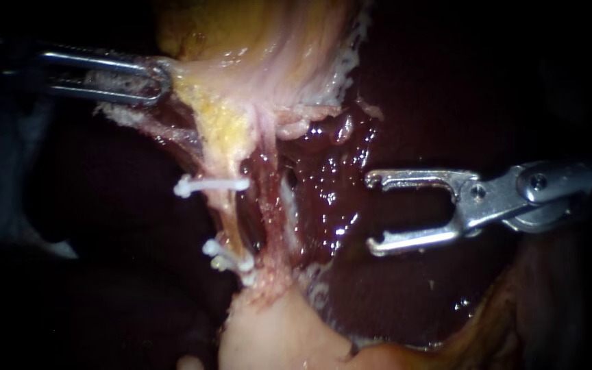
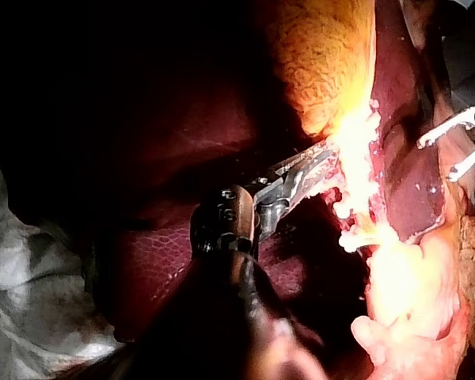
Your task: Going back third clip left tube
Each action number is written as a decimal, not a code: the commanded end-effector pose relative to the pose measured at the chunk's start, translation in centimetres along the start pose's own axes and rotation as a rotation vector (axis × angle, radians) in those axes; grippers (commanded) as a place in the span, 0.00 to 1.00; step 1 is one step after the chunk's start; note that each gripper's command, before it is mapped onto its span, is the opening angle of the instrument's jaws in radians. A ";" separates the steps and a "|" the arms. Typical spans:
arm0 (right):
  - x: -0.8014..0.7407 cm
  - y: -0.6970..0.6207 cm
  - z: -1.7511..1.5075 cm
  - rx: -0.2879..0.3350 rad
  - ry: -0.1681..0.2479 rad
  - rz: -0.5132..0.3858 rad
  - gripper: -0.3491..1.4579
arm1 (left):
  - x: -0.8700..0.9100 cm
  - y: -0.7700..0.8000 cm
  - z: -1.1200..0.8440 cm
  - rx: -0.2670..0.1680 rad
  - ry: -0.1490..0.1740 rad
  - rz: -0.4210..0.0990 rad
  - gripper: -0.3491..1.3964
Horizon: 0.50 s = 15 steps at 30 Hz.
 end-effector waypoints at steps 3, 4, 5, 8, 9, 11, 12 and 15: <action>0.00 -0.01 0.00 0.000 0.000 0.000 0.47 | -0.01 -0.02 0.09 0.006 0.003 0.000 0.00; 0.00 -0.01 0.00 0.000 0.000 0.000 0.47 | -0.02 -0.03 0.12 0.008 0.004 0.000 0.00; 0.00 -0.02 0.00 0.000 0.000 0.000 0.47 | -0.02 -0.04 0.15 0.009 0.005 0.001 0.00; 0.00 -0.02 -0.01 0.001 0.000 0.000 0.47 | -0.05 -0.08 0.25 0.014 0.008 0.003 0.00; 0.00 -0.02 -0.01 0.001 0.000 0.000 0.47 | -0.06 -0.09 0.30 0.014 0.008 0.004 0.00; 0.00 -0.02 -0.01 0.001 0.000 0.000 0.47 | -0.08 -0.10 0.37 0.015 0.009 0.006 0.00; 0.00 -0.02 -0.01 0.001 0.000 0.000 0.47 | -0.09 -0.11 0.41 0.012 0.007 0.007 0.00; 0.00 -0.02 -0.01 0.001 0.000 0.000 0.47 | -0.13 -0.12 0.50 0.009 0.005 0.009 0.00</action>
